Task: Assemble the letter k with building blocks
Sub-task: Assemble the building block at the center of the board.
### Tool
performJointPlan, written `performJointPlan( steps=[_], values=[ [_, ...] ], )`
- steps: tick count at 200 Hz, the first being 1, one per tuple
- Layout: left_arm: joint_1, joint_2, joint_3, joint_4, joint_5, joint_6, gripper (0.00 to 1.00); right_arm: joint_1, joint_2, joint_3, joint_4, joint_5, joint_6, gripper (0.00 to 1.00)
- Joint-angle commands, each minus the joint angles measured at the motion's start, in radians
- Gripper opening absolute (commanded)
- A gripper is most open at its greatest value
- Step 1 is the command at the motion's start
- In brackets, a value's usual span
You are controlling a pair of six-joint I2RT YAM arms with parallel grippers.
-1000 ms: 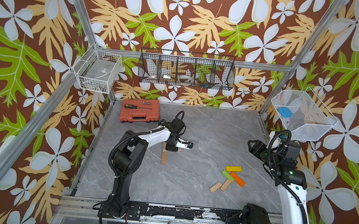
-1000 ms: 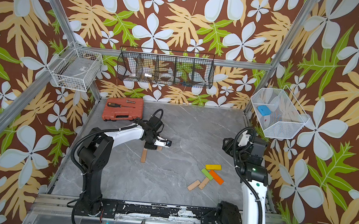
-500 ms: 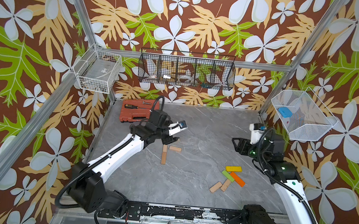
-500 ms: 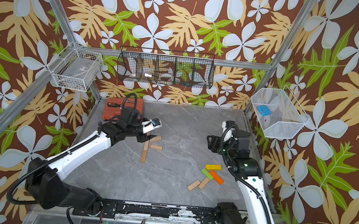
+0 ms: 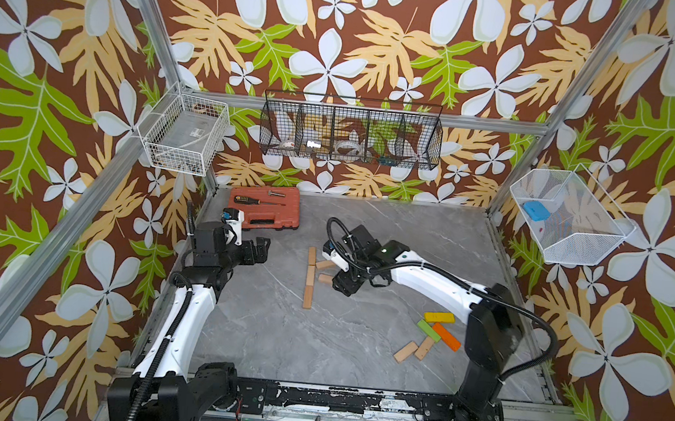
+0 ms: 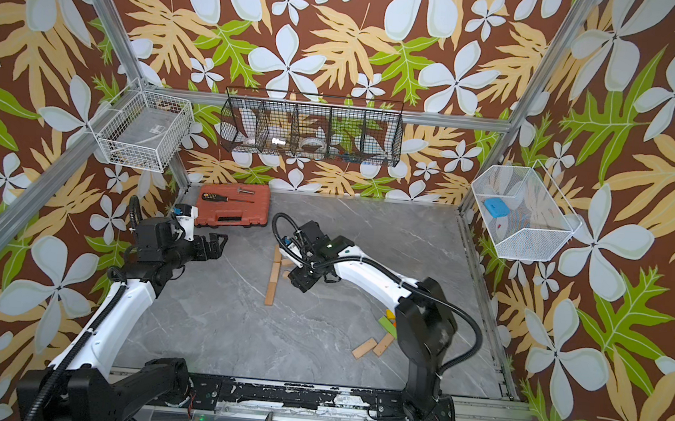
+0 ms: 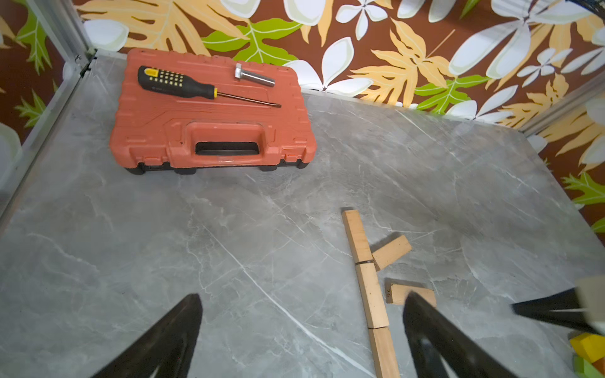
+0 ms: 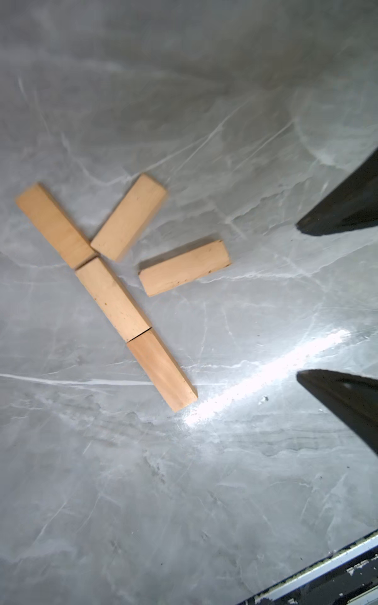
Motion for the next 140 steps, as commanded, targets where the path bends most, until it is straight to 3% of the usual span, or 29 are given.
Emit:
performJointPlan(
  steps=[1, 23, 48, 140],
  values=[
    [0.007, 0.003, 0.015, 0.036, 0.008, -0.016, 0.97, 0.003, 0.124, 0.120, -0.085, 0.029, -0.032, 0.69],
    [0.008, -0.003, 0.002, 0.012, -0.019, 0.024, 0.98, 0.002, 0.225, 0.208, -0.099, 0.107, -0.043, 0.69],
    [0.008, -0.011, -0.023, 0.008, -0.047, 0.036, 0.98, 0.004, 0.293, 0.262, -0.110, 0.099, -0.060, 0.68],
    [0.008, 0.024, -0.020, 0.006, -0.020, 0.051, 0.98, -0.012, 0.359, 0.267, -0.078, 0.081, -0.138, 0.61]
  ],
)
